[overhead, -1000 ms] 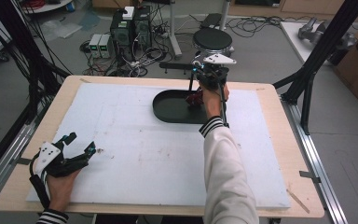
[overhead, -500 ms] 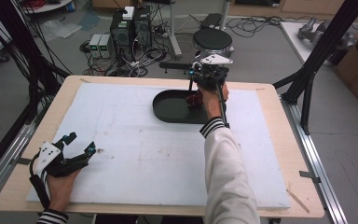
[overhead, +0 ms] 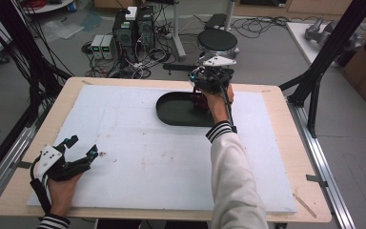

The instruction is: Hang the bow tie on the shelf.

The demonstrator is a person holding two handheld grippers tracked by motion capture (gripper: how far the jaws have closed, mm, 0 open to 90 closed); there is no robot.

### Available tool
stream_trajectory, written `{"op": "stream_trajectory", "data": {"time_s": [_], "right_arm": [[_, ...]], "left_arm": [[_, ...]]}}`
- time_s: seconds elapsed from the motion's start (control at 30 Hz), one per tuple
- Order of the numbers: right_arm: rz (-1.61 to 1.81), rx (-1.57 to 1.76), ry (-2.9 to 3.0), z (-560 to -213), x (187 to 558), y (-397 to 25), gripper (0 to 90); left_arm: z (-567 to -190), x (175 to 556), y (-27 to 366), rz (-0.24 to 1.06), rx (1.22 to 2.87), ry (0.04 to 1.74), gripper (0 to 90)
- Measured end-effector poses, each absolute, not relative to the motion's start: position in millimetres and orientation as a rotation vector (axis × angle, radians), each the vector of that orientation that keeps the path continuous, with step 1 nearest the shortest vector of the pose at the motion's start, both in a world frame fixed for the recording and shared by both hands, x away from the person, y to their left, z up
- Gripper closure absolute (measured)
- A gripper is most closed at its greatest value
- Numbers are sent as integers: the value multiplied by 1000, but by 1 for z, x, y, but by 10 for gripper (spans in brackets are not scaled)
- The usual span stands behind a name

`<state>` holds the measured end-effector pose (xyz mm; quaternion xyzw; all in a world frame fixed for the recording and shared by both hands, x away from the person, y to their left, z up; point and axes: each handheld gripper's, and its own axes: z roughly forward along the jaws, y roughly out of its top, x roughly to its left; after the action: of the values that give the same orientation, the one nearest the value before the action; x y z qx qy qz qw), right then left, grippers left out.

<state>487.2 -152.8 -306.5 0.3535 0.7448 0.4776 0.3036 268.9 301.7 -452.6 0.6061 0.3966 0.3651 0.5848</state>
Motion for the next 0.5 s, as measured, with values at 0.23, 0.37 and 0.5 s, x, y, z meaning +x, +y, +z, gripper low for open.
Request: {"op": "stream_trajectory", "data": {"time_s": [0.23,0.37,0.5], "right_arm": [[1295,933,1983,-302,481,-153,486],[1351,942,1974,-294,473,-155,295],[1395,941,1994,-285,457,-157,142]], "left_arm": [[-453,269,301,852,1412,924,174],[-453,269,301,854,1414,923,175],[-452,269,300,865,1428,929,175]]}}
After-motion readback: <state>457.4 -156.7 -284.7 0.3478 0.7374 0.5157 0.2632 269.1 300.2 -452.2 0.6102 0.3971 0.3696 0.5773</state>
